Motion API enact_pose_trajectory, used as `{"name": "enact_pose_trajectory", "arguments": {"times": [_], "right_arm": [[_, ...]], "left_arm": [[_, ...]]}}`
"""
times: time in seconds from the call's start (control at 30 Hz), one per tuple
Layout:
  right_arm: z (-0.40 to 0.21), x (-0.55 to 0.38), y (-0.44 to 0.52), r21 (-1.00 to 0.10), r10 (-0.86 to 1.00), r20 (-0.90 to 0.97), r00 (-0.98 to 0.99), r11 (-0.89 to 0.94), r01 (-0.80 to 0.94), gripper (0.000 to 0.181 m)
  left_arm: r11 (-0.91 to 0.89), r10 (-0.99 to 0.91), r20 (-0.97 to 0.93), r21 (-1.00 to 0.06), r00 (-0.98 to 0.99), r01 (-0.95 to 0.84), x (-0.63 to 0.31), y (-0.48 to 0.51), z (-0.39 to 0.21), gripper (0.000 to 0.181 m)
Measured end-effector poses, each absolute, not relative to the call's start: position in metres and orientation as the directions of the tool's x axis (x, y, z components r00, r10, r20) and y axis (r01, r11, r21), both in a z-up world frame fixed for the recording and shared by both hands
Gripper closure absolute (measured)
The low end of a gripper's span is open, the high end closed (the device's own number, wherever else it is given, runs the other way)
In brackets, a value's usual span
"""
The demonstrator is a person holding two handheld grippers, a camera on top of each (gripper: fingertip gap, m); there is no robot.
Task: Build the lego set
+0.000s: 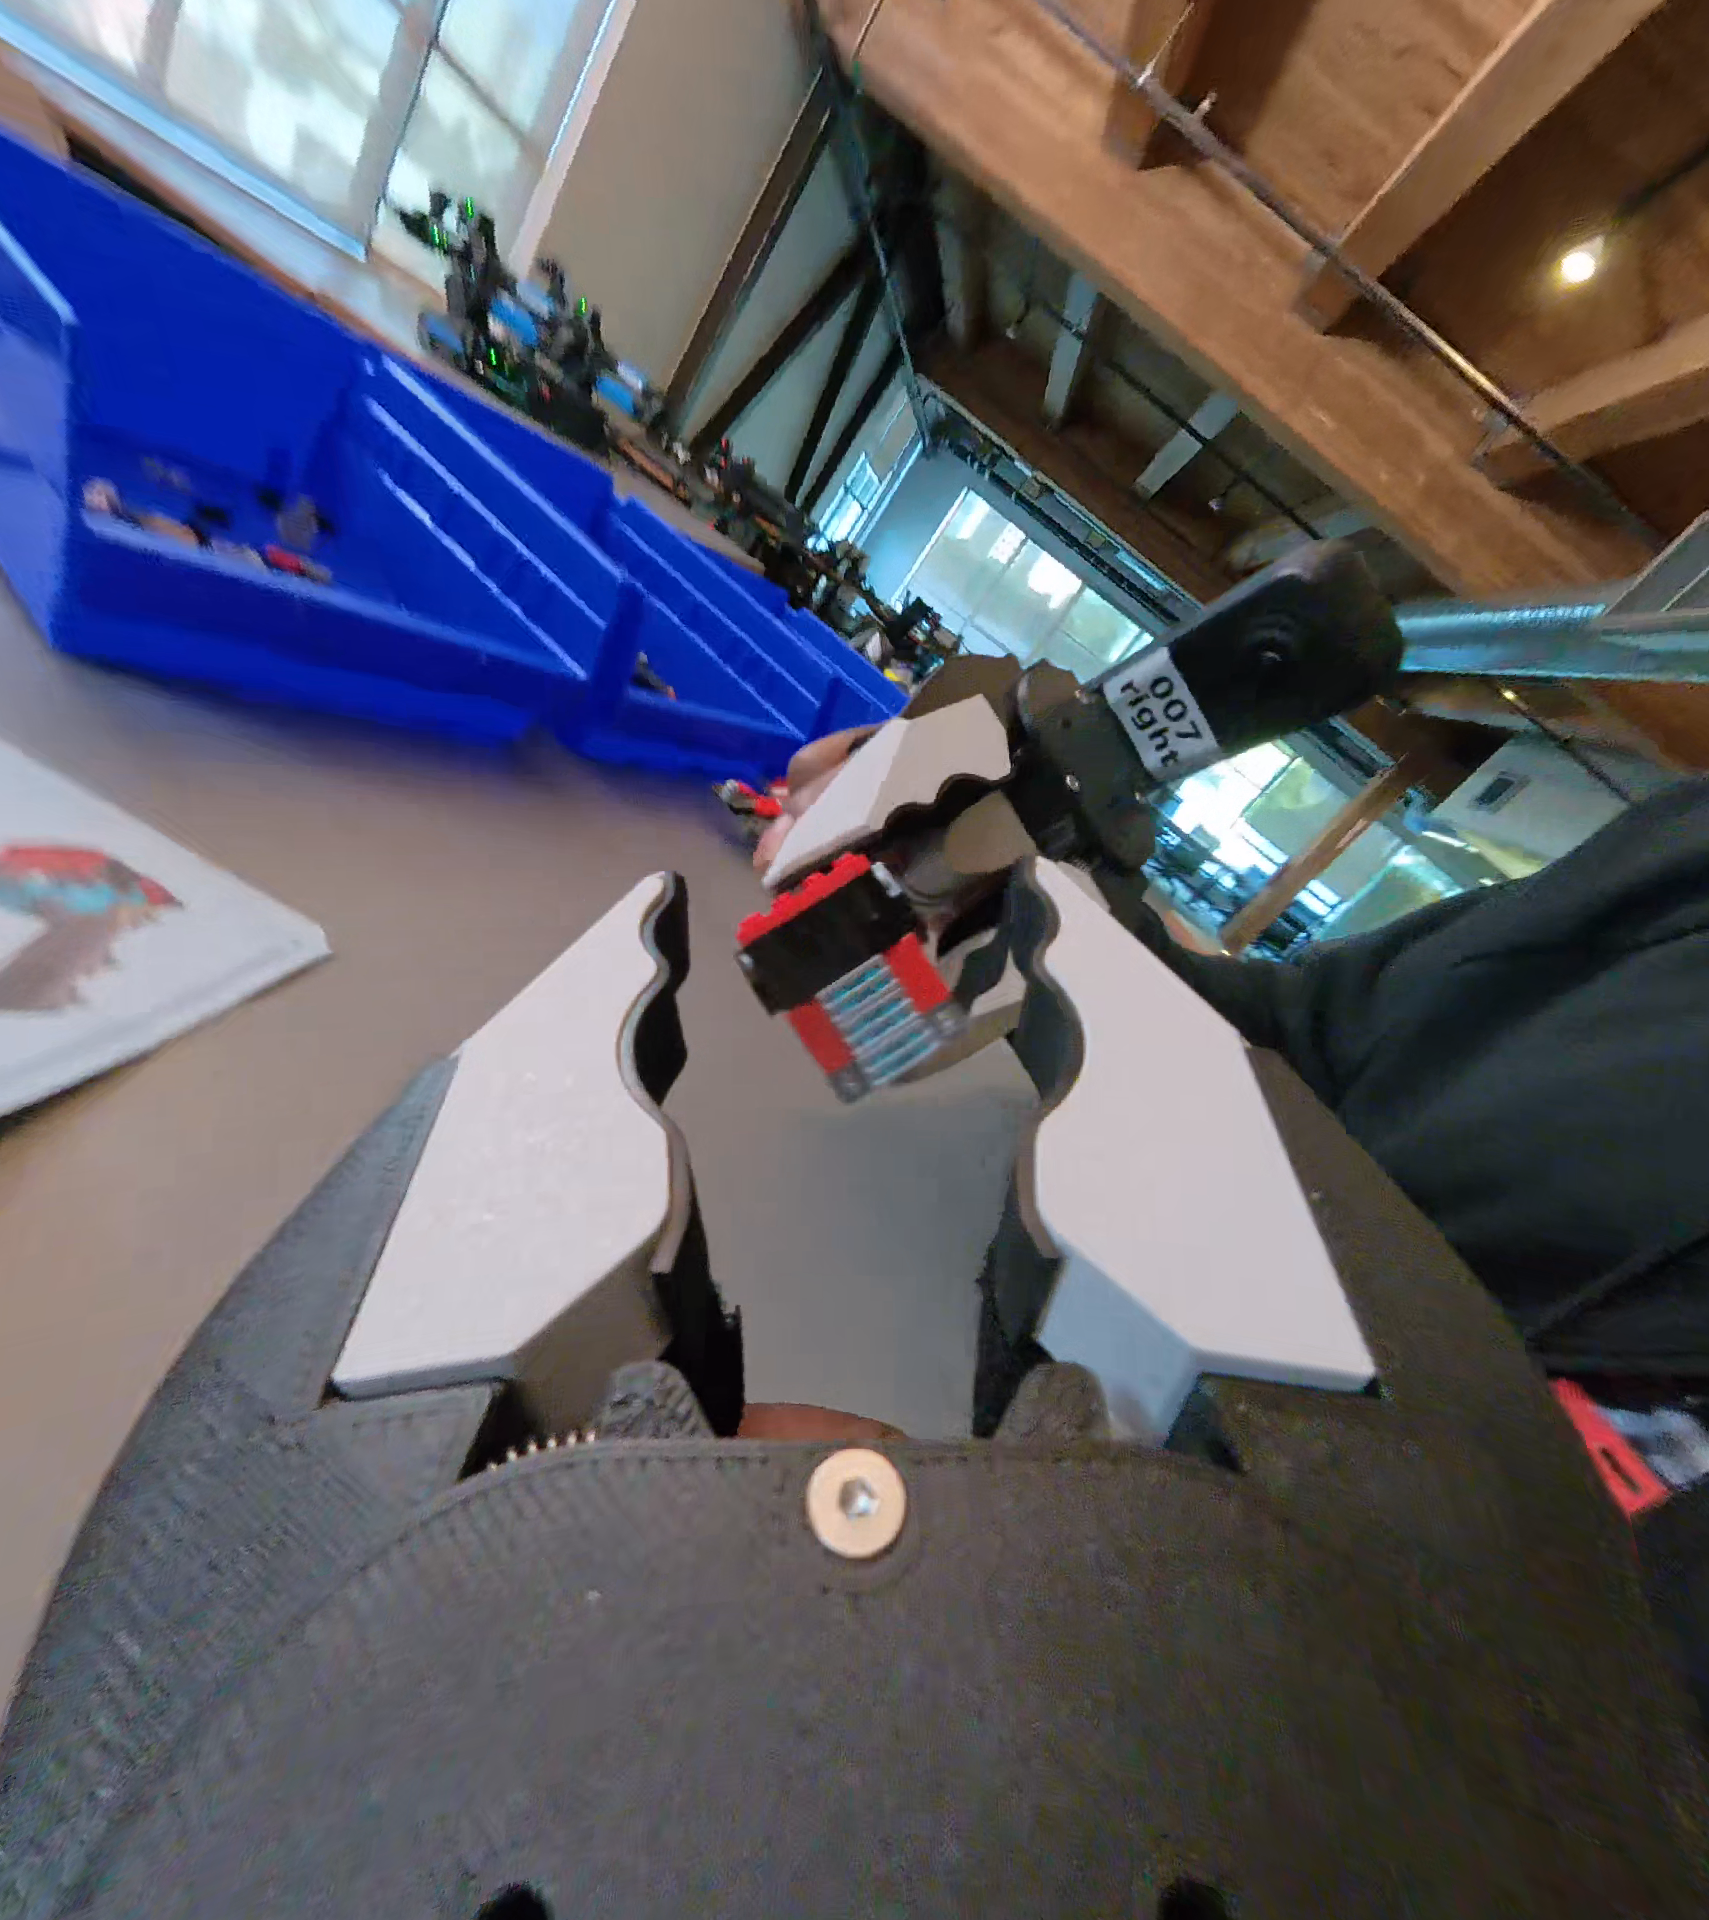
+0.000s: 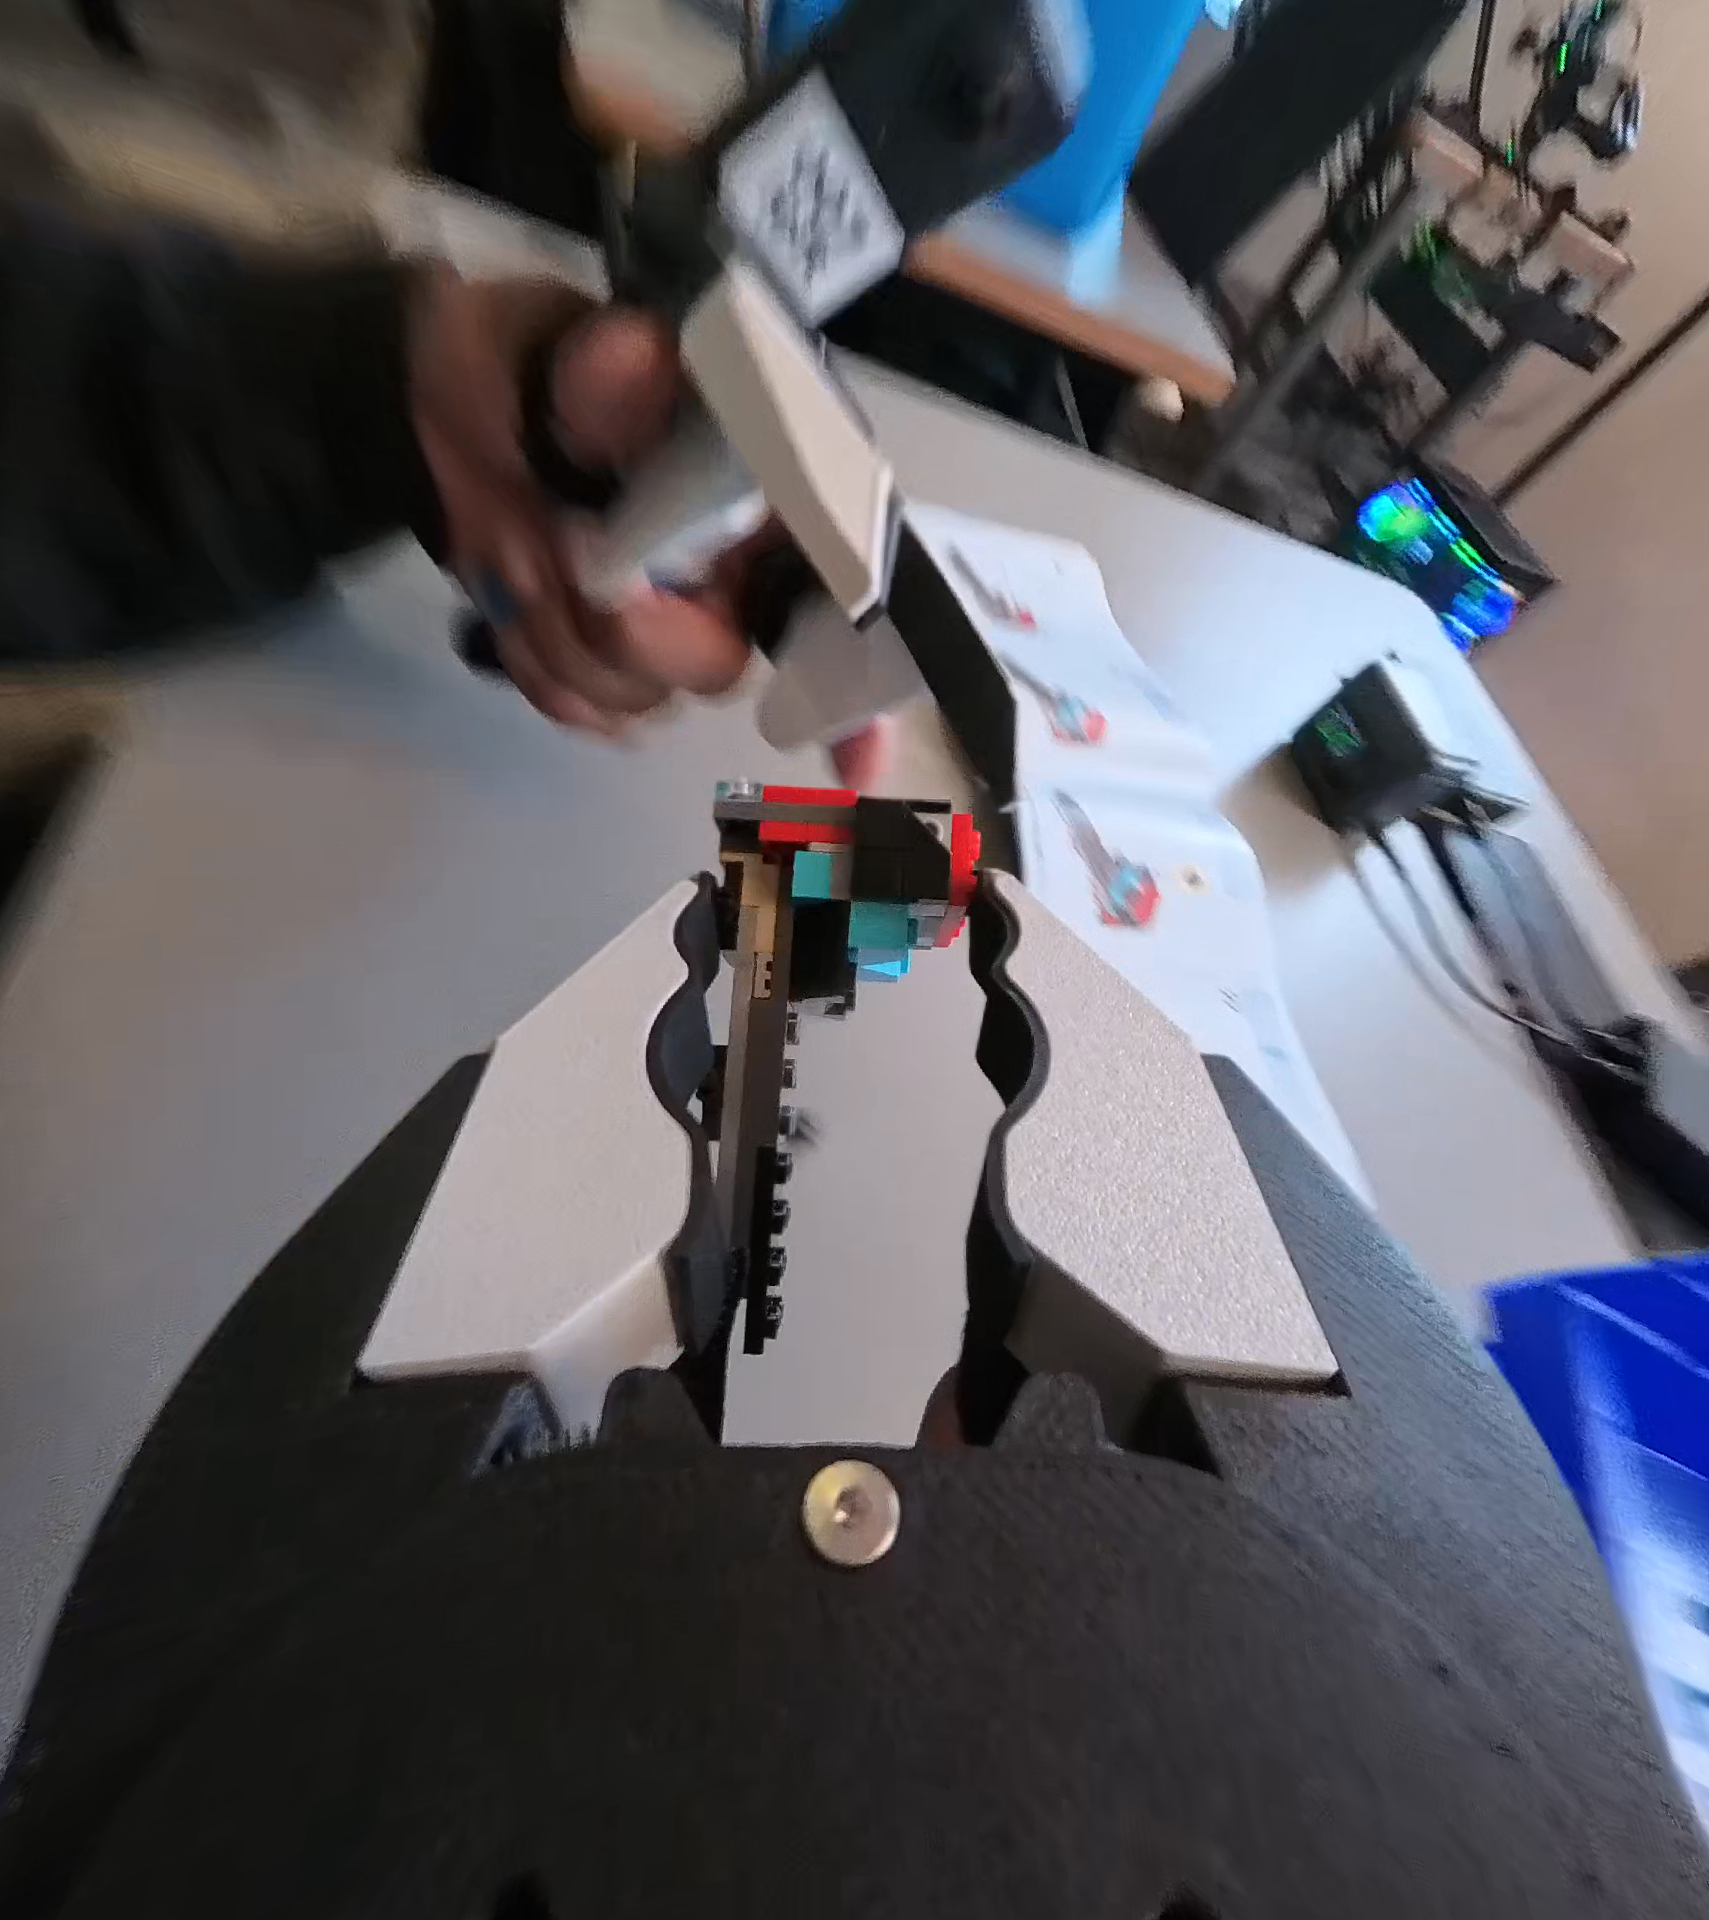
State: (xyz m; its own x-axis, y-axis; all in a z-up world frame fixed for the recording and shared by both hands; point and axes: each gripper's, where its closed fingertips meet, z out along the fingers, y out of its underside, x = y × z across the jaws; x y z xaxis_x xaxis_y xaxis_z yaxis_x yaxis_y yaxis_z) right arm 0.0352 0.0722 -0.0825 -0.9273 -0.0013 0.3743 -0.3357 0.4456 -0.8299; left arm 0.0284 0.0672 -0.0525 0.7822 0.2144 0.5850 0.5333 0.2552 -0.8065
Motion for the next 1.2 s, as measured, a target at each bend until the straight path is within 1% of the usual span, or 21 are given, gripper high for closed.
{"name": "enact_pose_trajectory", "arguments": {"times": [0.17, 0.43, 0.53, 0.57, 0.7, 0.77, 0.83, 0.93, 1.07, 1.2], "right_arm": [[-0.093, 0.024, 0.070, -0.721, -0.015, 0.512, -0.859, 0.537, -0.439, 0.132], [-0.090, 0.025, 0.058, -0.620, -0.058, 0.654, -0.754, 0.529, -0.579, 0.132], [-0.086, 0.024, 0.051, -0.576, -0.055, 0.713, -0.699, 0.522, -0.629, 0.132], [-0.085, 0.024, 0.049, -0.560, -0.050, 0.733, -0.678, 0.521, -0.644, 0.132], [-0.082, 0.021, 0.041, -0.540, -0.033, 0.762, -0.647, 0.518, -0.663, 0.131], [-0.079, 0.017, 0.039, -0.534, -0.005, 0.778, -0.628, 0.522, -0.665, 0.127], [-0.076, 0.014, 0.039, -0.542, 0.023, 0.781, -0.624, 0.524, -0.658, 0.120], [-0.068, 0.017, 0.042, -0.599, 0.065, 0.751, -0.657, 0.486, -0.636, 0.115], [-0.062, 0.016, 0.059, -0.740, 0.134, 0.626, -0.768, 0.412, -0.531, 0.117], [-0.089, 0.005, 0.078, -0.815, 0.150, 0.478, -0.865, 0.444, -0.373, 0.128]], "left_arm": [[0.175, 0.265, 0.642, -0.766, 0.720, 0.619, 0.025, 0.075, -0.073, 0.119], [0.113, 0.298, 0.654, -0.747, 0.695, 0.655, 0.024, 0.081, -0.091, 0.124], [0.123, 0.279, 0.644, -0.759, 0.712, 0.639, 0.025, 0.079, -0.089, 0.133], [0.134, 0.273, 0.637, -0.767, 0.721, 0.627, 0.025, 0.078, -0.086, 0.139], [0.163, 0.274, 0.618, -0.785, 0.737, 0.598, 0.022, 0.071, -0.083, 0.139], [0.181, 0.277, 0.624, -0.781, 0.730, 0.598, 0.019, 0.067, -0.083, 0.139], [0.192, 0.290, 0.625, -0.780, 0.725, 0.596, 0.017, 0.061, -0.084, 0.139], [0.215, 0.322, 0.623, -0.782, 0.713, 0.586, 0.013, 0.049, -0.084, 0.139], [0.253, 0.379, 0.615, -0.788, 0.692, 0.561, 0.006, 0.027, -0.084, 0.139], [0.295, 0.405, 0.620, -0.784, 0.672, 0.546, 0.002, 0.009, -0.083, 0.139]]}}
